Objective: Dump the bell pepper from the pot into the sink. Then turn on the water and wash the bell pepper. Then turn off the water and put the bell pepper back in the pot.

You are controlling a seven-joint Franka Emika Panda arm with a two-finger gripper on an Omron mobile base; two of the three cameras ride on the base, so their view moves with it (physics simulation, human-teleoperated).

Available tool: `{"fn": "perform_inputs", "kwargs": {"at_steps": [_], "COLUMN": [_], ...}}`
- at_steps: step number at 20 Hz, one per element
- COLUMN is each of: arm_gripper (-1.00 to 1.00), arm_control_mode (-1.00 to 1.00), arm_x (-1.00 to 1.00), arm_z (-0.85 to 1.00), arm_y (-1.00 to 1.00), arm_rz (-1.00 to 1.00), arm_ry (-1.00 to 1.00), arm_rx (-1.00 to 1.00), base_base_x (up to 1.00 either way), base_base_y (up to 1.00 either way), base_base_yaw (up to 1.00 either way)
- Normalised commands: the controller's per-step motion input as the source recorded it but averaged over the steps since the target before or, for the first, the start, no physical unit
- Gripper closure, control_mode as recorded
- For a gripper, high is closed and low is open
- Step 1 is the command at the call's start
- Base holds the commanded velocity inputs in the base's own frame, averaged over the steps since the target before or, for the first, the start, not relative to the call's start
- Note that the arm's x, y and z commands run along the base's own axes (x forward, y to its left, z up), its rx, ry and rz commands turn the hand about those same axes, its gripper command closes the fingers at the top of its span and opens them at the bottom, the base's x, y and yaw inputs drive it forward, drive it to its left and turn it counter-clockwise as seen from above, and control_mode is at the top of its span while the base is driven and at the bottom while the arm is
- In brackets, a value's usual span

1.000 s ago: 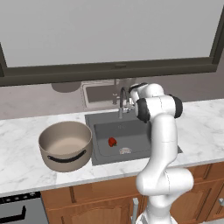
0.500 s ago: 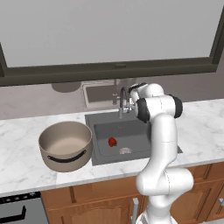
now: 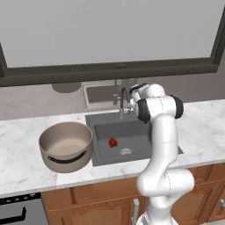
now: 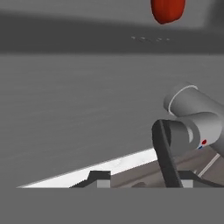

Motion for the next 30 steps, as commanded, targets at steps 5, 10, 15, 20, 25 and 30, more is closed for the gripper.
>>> {"fn": "perform_inputs", "kwargs": {"at_steps": [5, 10, 15, 20, 25, 30], "arm_gripper": [1.0, 1.0, 1.0, -1.0, -1.0, -1.0], "arm_control_mode": [-1.0, -1.0, -1.0, -1.0, -1.0, -1.0], "arm_x": [0.0, 0.0, 0.0, -0.07, -0.38, -0.58], "arm_z": [-0.28, -0.38, -0.38, -0.07, 0.09, 0.29], "arm_y": [-0.82, -0.76, -0.64, -0.22, -0.4, -0.41], "arm_rz": [-0.03, -0.03, -0.02, -0.02, -0.02, -0.03], "arm_ry": [0.09, 0.1, 0.11, 0.09, 0.0, 0.0], "arm_rx": [0.0, 0.0, 0.01, 0.05, 0.08, 0.06], "base_base_x": [0.0, 0.0, 0.0, 0.0, 0.0, 0.0], "base_base_y": [0.0, 0.0, 0.0, 0.0, 0.0, 0.0], "base_base_yaw": [0.0, 0.0, 0.0, 0.0, 0.0, 0.0]}}
